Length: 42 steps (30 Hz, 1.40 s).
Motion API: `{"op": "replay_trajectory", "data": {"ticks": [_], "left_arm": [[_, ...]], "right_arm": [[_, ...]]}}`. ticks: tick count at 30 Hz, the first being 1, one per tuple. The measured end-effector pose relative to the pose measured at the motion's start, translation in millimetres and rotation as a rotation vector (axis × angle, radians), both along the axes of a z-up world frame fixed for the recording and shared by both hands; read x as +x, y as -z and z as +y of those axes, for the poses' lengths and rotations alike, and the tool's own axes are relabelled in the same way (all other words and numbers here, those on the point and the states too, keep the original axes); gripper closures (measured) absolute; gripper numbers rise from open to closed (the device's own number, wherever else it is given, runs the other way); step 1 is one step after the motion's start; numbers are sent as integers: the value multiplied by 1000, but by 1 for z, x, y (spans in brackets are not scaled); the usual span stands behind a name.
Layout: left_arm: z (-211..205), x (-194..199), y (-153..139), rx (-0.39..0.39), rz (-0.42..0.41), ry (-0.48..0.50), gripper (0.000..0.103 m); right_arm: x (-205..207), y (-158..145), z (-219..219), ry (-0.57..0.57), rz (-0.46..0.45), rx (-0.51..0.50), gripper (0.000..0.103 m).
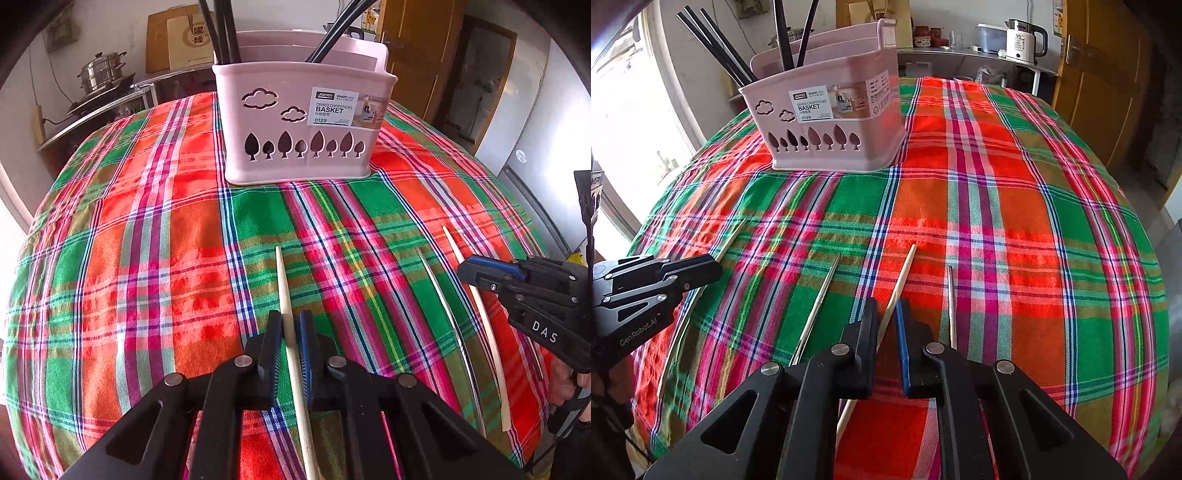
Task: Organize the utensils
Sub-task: 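Close the left tool on a light wooden chopstick while the right tool grasps another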
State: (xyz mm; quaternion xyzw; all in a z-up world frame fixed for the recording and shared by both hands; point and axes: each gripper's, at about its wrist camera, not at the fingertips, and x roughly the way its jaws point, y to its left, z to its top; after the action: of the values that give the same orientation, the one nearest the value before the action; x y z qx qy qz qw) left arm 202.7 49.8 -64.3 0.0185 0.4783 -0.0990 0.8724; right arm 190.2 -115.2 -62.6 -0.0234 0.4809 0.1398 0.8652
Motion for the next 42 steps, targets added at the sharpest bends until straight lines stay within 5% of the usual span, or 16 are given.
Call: {"op": "replay_trajectory", "data": {"ticks": [11, 32, 42], "left_arm": [[-14, 22, 0, 64, 10, 53, 94], [-23, 47, -3, 46, 51, 71, 98], [-8, 35, -67, -49, -70, 65, 98]], "right_arm": [[19, 1, -1, 24, 24, 32, 93], [39, 0, -4, 31, 53, 72, 98], [23, -54, -9, 9, -82, 161, 98]]}}
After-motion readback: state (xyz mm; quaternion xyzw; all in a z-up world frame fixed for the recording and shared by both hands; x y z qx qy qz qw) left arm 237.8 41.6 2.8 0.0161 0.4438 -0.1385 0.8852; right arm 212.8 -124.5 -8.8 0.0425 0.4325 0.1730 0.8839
